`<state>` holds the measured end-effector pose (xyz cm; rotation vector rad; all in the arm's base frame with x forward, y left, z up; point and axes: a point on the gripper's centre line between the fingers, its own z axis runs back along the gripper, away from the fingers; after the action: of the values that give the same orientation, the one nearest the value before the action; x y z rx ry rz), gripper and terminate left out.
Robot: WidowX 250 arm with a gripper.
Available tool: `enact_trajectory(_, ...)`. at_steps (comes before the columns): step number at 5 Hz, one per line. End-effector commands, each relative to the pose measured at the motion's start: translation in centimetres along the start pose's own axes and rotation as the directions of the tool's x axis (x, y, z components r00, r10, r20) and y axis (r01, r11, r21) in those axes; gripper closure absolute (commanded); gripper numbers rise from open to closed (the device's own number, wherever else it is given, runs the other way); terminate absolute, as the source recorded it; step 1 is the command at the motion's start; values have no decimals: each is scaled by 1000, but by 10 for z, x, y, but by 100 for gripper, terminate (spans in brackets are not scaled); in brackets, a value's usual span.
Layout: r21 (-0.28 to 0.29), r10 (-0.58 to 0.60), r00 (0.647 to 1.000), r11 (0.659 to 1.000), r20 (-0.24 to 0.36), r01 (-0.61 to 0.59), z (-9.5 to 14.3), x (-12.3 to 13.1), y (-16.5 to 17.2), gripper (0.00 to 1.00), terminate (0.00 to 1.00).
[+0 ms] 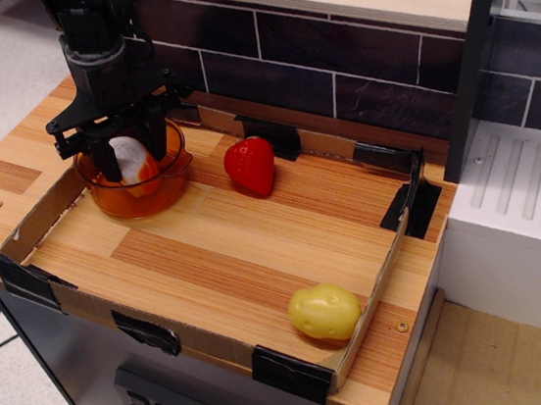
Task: Take sushi out of pot
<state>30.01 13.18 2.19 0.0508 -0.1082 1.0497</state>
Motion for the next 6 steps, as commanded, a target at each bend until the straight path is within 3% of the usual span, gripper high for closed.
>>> enact_trajectory(1, -140, 26, 993, 990, 117, -10, 65, 9, -1, 100, 0)
enact_trajectory(2, -204, 18, 994, 979, 110, 5, 94, 1, 3, 100, 0)
enact_trajectory(3, -192, -43, 997, 980, 57, 53, 100, -17, 5, 100, 0)
enact_trajectory(4, -147, -191, 981, 970, 40, 195, 83, -48, 12, 100, 0)
enact_trajectory(6, -113, -438, 898, 891, 37, 439, 49, -95, 19, 100, 0)
